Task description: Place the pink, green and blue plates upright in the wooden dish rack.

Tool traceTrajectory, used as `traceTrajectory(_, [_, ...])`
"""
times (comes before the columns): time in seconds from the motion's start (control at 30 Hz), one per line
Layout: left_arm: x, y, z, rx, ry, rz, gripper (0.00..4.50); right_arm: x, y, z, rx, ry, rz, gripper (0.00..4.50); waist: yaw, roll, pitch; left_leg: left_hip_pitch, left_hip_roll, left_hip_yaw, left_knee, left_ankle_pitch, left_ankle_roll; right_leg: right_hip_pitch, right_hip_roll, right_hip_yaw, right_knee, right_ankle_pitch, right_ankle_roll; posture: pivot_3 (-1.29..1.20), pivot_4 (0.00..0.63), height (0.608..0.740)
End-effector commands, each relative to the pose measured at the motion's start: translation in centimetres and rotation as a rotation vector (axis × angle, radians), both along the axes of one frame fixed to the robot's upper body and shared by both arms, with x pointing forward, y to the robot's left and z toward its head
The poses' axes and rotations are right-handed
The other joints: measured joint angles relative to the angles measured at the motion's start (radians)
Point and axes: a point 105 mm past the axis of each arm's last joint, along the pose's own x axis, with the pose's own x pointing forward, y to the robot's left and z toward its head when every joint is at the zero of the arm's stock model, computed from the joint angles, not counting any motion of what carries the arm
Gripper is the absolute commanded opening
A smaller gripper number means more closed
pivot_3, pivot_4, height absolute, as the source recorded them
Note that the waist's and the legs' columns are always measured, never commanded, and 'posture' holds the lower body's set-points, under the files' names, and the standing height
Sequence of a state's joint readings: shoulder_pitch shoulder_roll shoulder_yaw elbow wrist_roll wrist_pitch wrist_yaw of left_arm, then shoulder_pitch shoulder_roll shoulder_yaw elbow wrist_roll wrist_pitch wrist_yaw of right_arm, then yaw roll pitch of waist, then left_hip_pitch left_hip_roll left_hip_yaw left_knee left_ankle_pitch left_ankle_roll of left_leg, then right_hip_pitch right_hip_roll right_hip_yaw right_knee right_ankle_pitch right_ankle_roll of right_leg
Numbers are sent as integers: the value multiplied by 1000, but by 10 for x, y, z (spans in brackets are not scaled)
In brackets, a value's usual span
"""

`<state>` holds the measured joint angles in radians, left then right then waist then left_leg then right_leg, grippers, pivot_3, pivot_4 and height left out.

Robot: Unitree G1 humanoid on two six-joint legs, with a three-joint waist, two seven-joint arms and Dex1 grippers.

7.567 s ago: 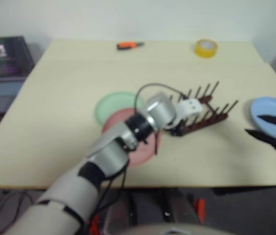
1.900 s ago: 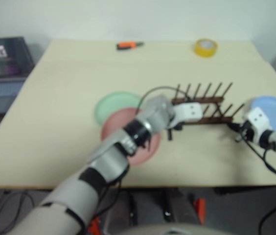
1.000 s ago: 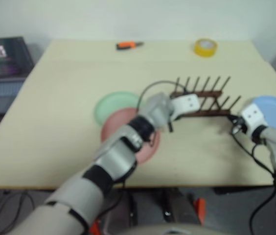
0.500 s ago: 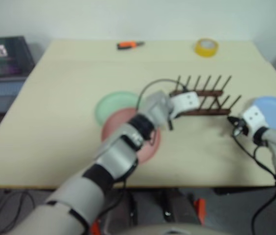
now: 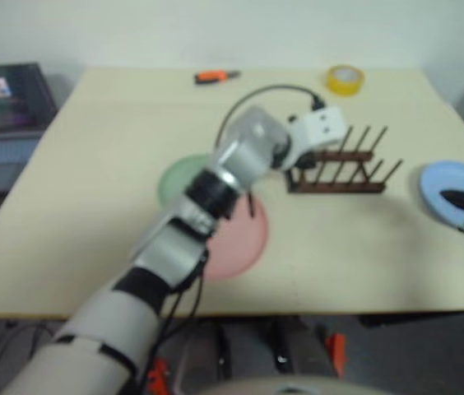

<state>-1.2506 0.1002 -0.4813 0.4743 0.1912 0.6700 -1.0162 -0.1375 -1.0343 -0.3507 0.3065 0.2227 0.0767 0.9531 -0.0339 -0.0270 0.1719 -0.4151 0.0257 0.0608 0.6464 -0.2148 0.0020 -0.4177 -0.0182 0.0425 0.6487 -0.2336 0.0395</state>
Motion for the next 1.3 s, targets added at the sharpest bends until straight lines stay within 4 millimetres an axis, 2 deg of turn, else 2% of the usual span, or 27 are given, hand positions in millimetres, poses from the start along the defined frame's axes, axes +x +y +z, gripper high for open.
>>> traceTrajectory(0.03, [-11, 3, 25, -73, -32, -60, 36, -7, -17, 31, -45, -49, -45, 0, 0, 0, 0, 0, 0, 0, 0, 0, 0, 0, 0, 0, 0, 0, 0, 0, 150, 740])
traceTrajectory(0.17, [-15, 12, 29, -122, -20, -70, 36, -12, -47, 29, -121, 7, -183, 0, 0, 1, -1, 0, 1, 1, 0, 0, 0, 0, -1, 1, 0, 0, 0, 0, 150, 740])
traceTrajectory(0.27, [-14, 27, 20, -128, -9, -45, 36, -13, -53, 24, -99, 46, -210, 0, 0, 2, -1, 1, 1, 1, 0, 0, 0, 0, -1, 0, 0, 0, 0, 0, 150, 740])
traceTrajectory(0.33, [-16, 29, 18, -149, 5, -32, 381, -11, -55, 23, -88, 57, -215, 0, -2, 2, -1, 1, 1, 1, 0, 0, 0, 1, -1, 1, 0, 0, 0, 0, 150, 740])
traceTrajectory(0.4, [-20, 30, 15, -161, 18, -31, 898, -8, -58, 22, -85, 62, -227, 551, -3, 2, -1, 1, 1, 1, 0, 0, 0, 1, -1, 1, 0, 0, 0, 0, 150, 740])
traceTrajectory(0.5, [-24, 35, 10, -177, 28, -13, 2017, -4, -58, 26, -79, 58, -226, 1586, 0, 3, -1, 1, 1, 1, 1, 0, 0, 1, -1, 1, 0, 1, 1, 0, 150, 740])
traceTrajectory(0.63, [-24, 44, 14, -210, 25, 27, 3482, -3, -55, 32, -75, 55, -209, 3016, 0, 3, -2, 2, 1, 0, 1, 0, 0, 2, -1, 1, 0, 0, 1, 0, 150, 740])
traceTrajectory(0.73, [-19, 63, 24, -230, -3, 86, 4500, -5, -47, 43, -39, 38, -162, 4132, -2, 3, -2, 2, 1, 0, 1, 0, 0, 2, -1, 1, 0, 0, 1, 0, 150, 740])
traceTrajectory(0.77, [-18, 69, 25, -226, -13, 103, 4500, -5, -46, 46, -40, 35, -155, 4448, -3, 4, -2, 2, 1, 0, 1, 0, 0, 2, -1, 1, 0, 0, 1, 0, 150, 740])
traceTrajectory(0.93, [-15, 96, 29, -212, -22, 160, 4500, -7, -43, 57, -82, 11, -129, 4448, -2, 4, -2, 6, 1, 0, 1, 0, 0, 6, -1, 1, 0, 0, 1, 0, 150, 740])
traceTrajectory(1.13, [-16, 116, 23, -176, -12, 196, 4500, -7, -38, 51, -102, 39, -92, 4448, 1, 4, -2, 7, 2, 1, 1, 0, 0, 8, -2, 0, -1, 0, 1, 0, 150, 740])
traceTrajectory(1.3, [-15, 153, 22, -131, -9, 277, 4500, -7, -29, 52, -98, 45, -52, 4448, -3, 4, -2, 8, 2, 1, 0, 0, 0, 8, -1, 1, -1, 0, 0, 0, 150, 740])
